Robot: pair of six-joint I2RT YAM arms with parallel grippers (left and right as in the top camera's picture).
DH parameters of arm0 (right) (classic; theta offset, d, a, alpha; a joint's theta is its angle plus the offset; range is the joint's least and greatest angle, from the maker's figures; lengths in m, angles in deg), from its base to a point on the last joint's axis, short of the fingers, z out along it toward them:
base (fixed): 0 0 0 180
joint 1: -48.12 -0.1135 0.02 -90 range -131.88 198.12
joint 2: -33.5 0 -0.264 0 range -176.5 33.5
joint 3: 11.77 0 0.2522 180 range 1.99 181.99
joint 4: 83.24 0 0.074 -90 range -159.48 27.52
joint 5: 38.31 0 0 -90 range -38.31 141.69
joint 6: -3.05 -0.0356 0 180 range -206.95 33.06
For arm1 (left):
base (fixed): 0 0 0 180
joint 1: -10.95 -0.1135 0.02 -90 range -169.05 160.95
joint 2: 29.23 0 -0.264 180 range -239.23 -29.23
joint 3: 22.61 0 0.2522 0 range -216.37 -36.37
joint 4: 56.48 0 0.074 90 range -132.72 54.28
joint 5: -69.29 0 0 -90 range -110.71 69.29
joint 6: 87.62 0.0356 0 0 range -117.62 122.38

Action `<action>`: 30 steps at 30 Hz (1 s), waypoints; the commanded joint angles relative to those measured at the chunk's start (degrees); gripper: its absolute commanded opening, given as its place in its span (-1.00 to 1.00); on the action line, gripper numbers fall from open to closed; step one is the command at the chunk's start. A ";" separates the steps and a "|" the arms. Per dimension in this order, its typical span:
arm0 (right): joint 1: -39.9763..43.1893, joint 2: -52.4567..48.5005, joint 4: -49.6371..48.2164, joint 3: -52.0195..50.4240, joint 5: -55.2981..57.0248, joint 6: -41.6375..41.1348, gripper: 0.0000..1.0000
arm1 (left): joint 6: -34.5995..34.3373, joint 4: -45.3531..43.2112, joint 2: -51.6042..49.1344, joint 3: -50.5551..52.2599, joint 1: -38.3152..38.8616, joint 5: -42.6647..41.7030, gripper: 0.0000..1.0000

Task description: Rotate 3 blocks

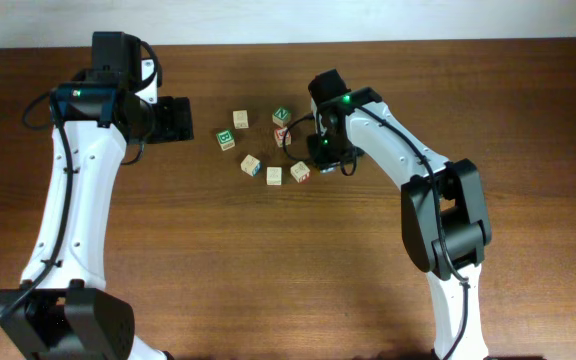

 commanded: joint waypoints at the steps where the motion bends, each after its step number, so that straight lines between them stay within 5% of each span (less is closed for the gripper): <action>1: -0.15 -0.92 5.77 2.16 -3.78 -1.05 -0.43 | -0.42 0.11 -0.20 -1.07 -0.13 0.59 0.98; 13: -4.00 1.79 27.63 4.63 -11.06 -1.27 -0.60 | -0.39 0.11 -0.20 -1.07 -0.15 0.59 0.98; 21: -7.06 24.04 32.09 3.50 -1.46 -10.64 -0.57 | -0.39 0.11 -0.20 -1.07 -0.15 0.61 0.98; 23: -9.22 28.92 29.35 -1.38 3.72 -14.71 -0.41 | -0.39 0.11 -0.20 -1.07 -0.15 0.61 0.98; 30: -5.22 29.90 -0.61 -31.47 4.26 -16.22 -0.39 | -0.39 0.11 -0.20 -1.07 -0.15 0.59 0.98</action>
